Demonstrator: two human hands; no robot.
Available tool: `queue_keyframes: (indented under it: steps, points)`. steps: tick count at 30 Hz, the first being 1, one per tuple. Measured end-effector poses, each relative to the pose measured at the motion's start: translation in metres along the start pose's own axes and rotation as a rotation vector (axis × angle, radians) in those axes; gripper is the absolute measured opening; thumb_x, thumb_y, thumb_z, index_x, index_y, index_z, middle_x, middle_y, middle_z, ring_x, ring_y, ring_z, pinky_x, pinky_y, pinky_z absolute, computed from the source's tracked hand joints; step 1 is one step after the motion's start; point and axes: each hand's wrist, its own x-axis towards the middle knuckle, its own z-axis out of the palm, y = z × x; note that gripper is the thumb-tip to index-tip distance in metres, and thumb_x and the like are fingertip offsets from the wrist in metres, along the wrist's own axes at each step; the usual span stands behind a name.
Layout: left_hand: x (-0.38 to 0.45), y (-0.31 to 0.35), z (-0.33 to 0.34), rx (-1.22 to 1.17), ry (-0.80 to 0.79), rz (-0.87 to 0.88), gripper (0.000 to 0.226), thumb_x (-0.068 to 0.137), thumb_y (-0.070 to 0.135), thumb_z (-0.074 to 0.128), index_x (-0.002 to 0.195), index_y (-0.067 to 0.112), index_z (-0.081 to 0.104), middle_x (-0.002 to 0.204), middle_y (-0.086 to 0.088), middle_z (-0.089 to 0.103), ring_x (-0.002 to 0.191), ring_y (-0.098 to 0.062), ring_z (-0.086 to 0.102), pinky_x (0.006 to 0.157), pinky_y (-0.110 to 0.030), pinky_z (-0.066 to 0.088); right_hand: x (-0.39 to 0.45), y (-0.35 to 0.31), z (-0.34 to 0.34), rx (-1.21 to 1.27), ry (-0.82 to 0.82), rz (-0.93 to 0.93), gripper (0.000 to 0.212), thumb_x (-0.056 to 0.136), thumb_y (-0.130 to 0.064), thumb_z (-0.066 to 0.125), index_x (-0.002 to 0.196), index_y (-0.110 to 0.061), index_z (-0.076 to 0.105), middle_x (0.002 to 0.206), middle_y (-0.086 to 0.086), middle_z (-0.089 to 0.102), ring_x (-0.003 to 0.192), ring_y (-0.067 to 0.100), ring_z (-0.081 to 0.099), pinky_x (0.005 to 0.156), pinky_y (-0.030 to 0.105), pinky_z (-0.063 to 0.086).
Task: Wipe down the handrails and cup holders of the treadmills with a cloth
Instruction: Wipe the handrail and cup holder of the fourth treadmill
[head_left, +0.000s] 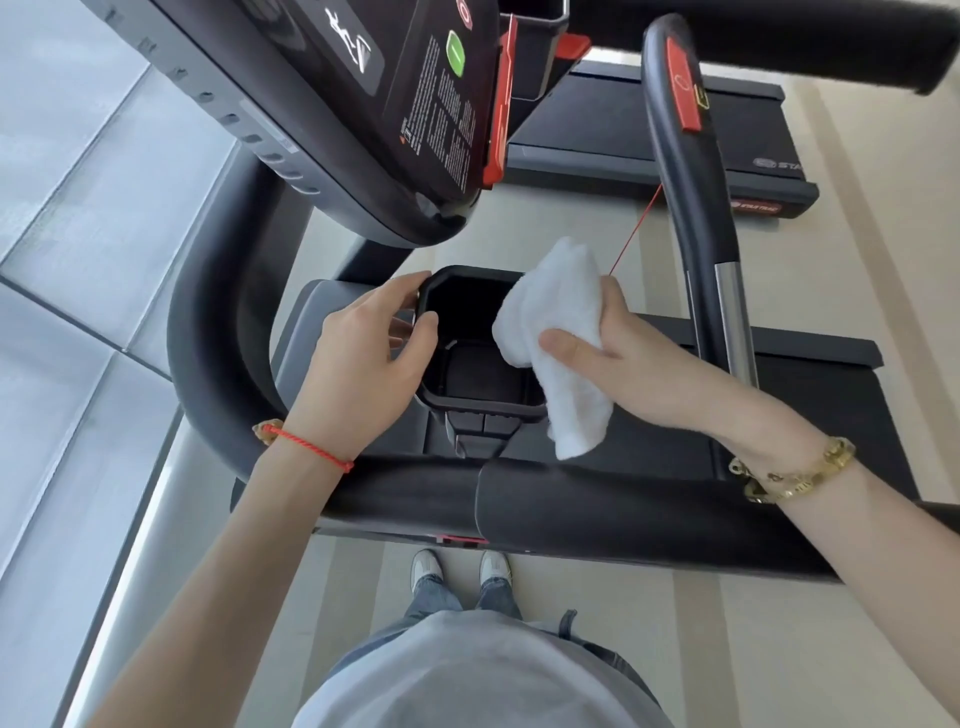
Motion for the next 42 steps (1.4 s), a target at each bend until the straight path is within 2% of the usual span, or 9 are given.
queue_keyframes:
  steps: [10, 14, 16, 19, 25, 28, 31, 38, 42]
  points:
    - [-0.001, 0.004, -0.002, -0.007, -0.03, -0.027, 0.04, 0.097, 0.026, 0.052, 0.137, 0.021, 0.055, 0.115, 0.004, 0.067, 0.091, -0.012, 0.065, 0.089, -0.036, 0.055, 0.041, -0.02, 0.004, -0.266, 0.154, -0.07, 0.053, 0.097, -0.043, 0.052, 0.131, -0.013, 0.025, 0.116, 0.005, 0.044, 0.089, 0.021, 0.052, 0.062, 0.025, 0.04]
    - [-0.001, 0.001, -0.002, 0.005, -0.027, -0.031, 0.04, 0.097, 0.027, 0.053, 0.136, 0.023, 0.055, 0.114, 0.006, 0.067, 0.082, -0.006, 0.064, 0.081, -0.015, 0.052, 0.02, -0.005, 0.004, -0.088, 0.14, -0.155, 0.047, 0.097, -0.042, 0.051, 0.133, -0.021, 0.029, 0.126, -0.001, 0.046, 0.106, 0.013, 0.054, 0.081, 0.026, 0.047]
    - [0.0, 0.0, -0.002, 0.018, -0.02, -0.035, 0.04, 0.096, 0.027, 0.054, 0.136, 0.024, 0.056, 0.112, 0.008, 0.066, 0.077, 0.002, 0.062, 0.069, 0.001, 0.042, 0.003, 0.002, 0.003, -0.12, 0.153, -0.263, 0.05, 0.097, -0.039, 0.053, 0.14, -0.02, 0.034, 0.138, -0.008, 0.039, 0.124, 0.003, 0.041, 0.099, 0.016, 0.036]
    - [0.0, 0.0, -0.003, 0.021, -0.018, -0.033, 0.04, 0.097, 0.028, 0.054, 0.137, 0.025, 0.055, 0.113, 0.008, 0.066, 0.075, 0.006, 0.06, 0.065, 0.004, 0.039, -0.013, 0.008, -0.003, -0.299, 0.12, -0.421, 0.054, 0.095, -0.042, 0.054, 0.139, -0.012, 0.043, 0.145, -0.008, 0.034, 0.136, 0.007, 0.029, 0.113, 0.015, 0.02]
    - [0.0, 0.001, -0.003, 0.017, -0.027, -0.028, 0.04, 0.097, 0.026, 0.054, 0.137, 0.023, 0.055, 0.115, 0.007, 0.067, 0.077, 0.006, 0.06, 0.068, -0.001, 0.042, -0.02, -0.018, 0.003, -0.628, -0.005, -0.52, 0.063, 0.093, -0.061, 0.037, 0.118, -0.008, 0.059, 0.115, 0.004, 0.06, 0.114, 0.019, 0.048, 0.112, 0.033, 0.029]
    - [0.0, 0.002, -0.003, 0.01, -0.019, -0.03, 0.039, 0.097, 0.024, 0.056, 0.136, 0.022, 0.056, 0.109, 0.01, 0.064, 0.076, 0.009, 0.058, 0.068, 0.003, 0.04, -0.01, -0.045, 0.025, -0.674, -0.078, -0.467, 0.054, 0.093, -0.064, 0.036, 0.104, -0.015, 0.056, 0.079, -0.011, 0.054, 0.079, 0.015, 0.049, 0.089, 0.041, 0.04]
    - [0.002, 0.0, -0.005, -0.053, -0.042, -0.068, 0.038, 0.098, 0.024, 0.055, 0.136, 0.022, 0.057, 0.099, 0.018, 0.061, 0.074, 0.012, 0.059, 0.069, 0.003, 0.039, -0.005, -0.058, 0.04, -0.649, -0.157, -0.4, 0.048, 0.091, -0.069, 0.029, 0.098, -0.024, 0.043, 0.063, -0.017, 0.048, 0.068, 0.01, 0.05, 0.08, 0.044, 0.037]
    - [0.001, -0.002, -0.005, -0.087, -0.03, -0.092, 0.036, 0.099, 0.028, 0.051, 0.134, 0.027, 0.058, 0.104, 0.014, 0.068, 0.088, 0.012, 0.061, 0.074, 0.002, 0.039, -0.019, -0.051, 0.005, -0.598, -0.297, -0.438, 0.047, 0.095, -0.063, 0.02, 0.085, -0.026, 0.046, 0.071, -0.014, 0.05, 0.073, 0.002, 0.049, 0.066, 0.016, 0.03]
    - [0.001, -0.002, -0.006, -0.099, -0.035, -0.091, 0.037, 0.097, 0.025, 0.054, 0.134, 0.027, 0.059, 0.102, 0.017, 0.066, 0.081, 0.011, 0.061, 0.07, 0.001, 0.041, -0.009, -0.06, 0.008, -0.698, -0.347, -0.399, 0.046, 0.092, -0.065, 0.017, 0.074, -0.028, 0.037, 0.059, -0.013, 0.046, 0.059, 0.006, 0.045, 0.067, 0.021, 0.028]
